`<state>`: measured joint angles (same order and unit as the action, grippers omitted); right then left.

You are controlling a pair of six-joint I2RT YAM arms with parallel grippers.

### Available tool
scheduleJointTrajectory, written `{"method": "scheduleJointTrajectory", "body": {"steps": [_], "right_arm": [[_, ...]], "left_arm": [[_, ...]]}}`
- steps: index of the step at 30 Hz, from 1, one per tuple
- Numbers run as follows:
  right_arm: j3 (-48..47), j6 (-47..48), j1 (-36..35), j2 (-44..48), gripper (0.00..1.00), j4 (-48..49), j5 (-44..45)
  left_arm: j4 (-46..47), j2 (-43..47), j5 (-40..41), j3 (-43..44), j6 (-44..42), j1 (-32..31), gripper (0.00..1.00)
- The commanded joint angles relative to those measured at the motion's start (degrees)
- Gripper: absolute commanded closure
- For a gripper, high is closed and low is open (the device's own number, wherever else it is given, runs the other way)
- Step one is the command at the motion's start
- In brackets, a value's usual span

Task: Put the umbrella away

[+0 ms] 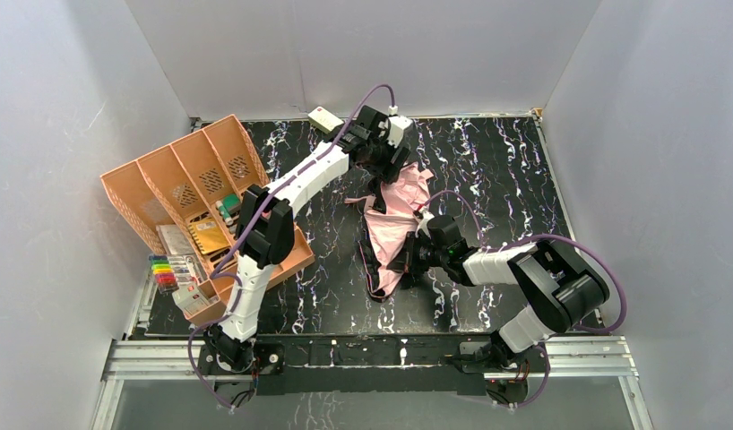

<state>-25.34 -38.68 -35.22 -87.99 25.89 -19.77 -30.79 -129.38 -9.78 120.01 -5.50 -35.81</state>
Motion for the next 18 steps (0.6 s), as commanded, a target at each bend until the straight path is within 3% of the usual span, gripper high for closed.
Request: {"method": "scheduleJointTrajectory", "body": {"steps": [1,11,16,18], "right_arm": [[2.4,3.8,0.0,-3.8,1.00,-11.8,6.9],[2.6,3.7,0.0,-3.4,1.00,-12.0,7.1],[2.6,3.7,0.0,-3.5,1.00,-12.0,7.1],[2.6,3.7,0.0,-3.5,1.00,-12.0,7.2]], "left_arm": [[0.2,0.6,1.9,1.3,-1.5,-0.4,0.36],[0.0,-1.2,1.4,2.0,-1.9,-0.9,0.53],[-0.1,-1.4,0.6,2.0,-1.9,-1.0,0.74],[-0.1,-1.1,0.5,2.1,-1.7,-1.0,0.88]]}}
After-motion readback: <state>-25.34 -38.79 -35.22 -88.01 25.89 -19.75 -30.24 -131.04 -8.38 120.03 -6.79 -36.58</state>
